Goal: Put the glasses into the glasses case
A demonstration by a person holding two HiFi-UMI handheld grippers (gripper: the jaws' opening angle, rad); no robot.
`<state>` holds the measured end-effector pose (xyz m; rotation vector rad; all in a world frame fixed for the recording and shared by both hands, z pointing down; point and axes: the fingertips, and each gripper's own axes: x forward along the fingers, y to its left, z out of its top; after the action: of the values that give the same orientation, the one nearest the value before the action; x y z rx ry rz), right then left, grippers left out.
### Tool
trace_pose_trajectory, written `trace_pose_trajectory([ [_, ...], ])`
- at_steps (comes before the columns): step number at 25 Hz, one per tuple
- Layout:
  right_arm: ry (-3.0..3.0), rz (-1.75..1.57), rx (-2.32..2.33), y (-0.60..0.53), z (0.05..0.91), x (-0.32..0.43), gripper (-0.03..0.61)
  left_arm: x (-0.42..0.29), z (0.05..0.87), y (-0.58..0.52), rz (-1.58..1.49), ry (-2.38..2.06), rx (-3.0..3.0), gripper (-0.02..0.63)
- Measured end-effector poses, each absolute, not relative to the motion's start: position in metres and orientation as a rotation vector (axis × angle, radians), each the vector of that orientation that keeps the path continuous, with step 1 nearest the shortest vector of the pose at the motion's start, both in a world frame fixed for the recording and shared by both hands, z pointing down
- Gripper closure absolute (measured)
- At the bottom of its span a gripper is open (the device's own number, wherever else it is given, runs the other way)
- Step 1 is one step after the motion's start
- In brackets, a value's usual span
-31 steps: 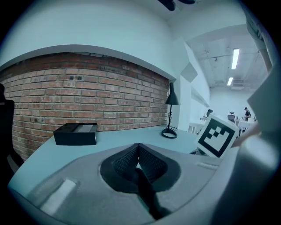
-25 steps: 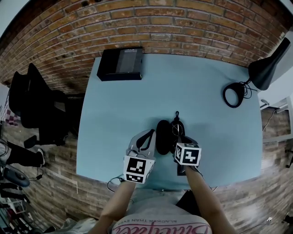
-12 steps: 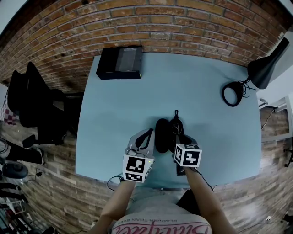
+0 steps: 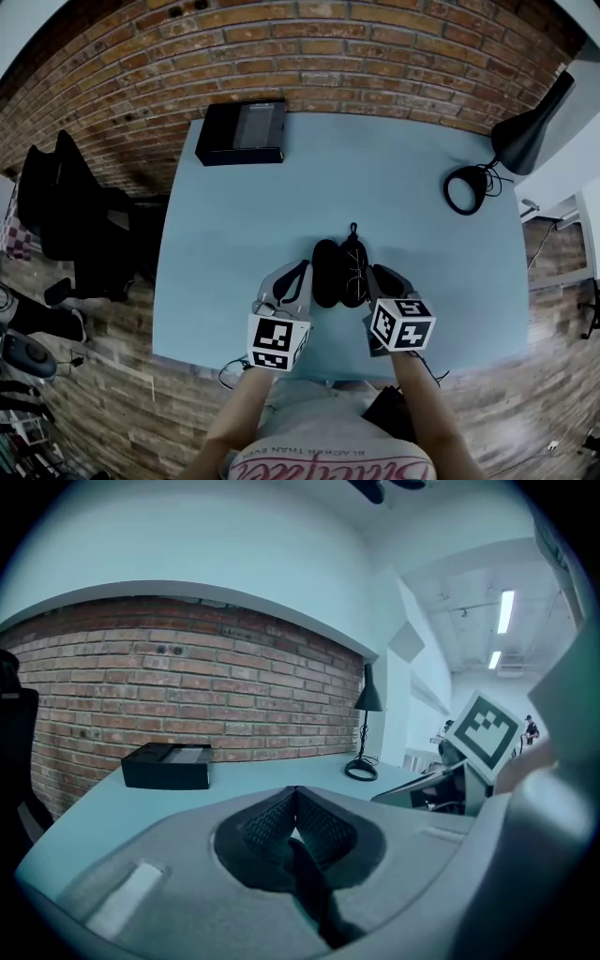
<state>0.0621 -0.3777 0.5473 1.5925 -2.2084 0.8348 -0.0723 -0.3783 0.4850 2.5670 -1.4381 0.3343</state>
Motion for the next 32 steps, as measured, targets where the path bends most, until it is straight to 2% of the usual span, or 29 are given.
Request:
trace_pose_trajectory([
  [4,-2.319,0.674,1.581,-0.368,0.517,0.066,0.568,-0.066,0.473,-0.371,0.314,-1.443,2.589,0.609],
  [16,-2.674,0.16,1.523,-0.33,0.396,0.071,0.569,-0.045,0.416,-0.347,0.203,-1.53,2.706,0.609],
  [23,-2.796,-0.094,1.513,-0.304,0.335,0.068,0.569,-0.04,0.356,-0.326,0.046,-1.587,2.834,0.609],
  [32,-2.801,-0.219,1.579,-0.289,0.304,0.077,0.569,-0.028,0.307,-0.307,-0.094,-1.589,2.931,0.609],
])
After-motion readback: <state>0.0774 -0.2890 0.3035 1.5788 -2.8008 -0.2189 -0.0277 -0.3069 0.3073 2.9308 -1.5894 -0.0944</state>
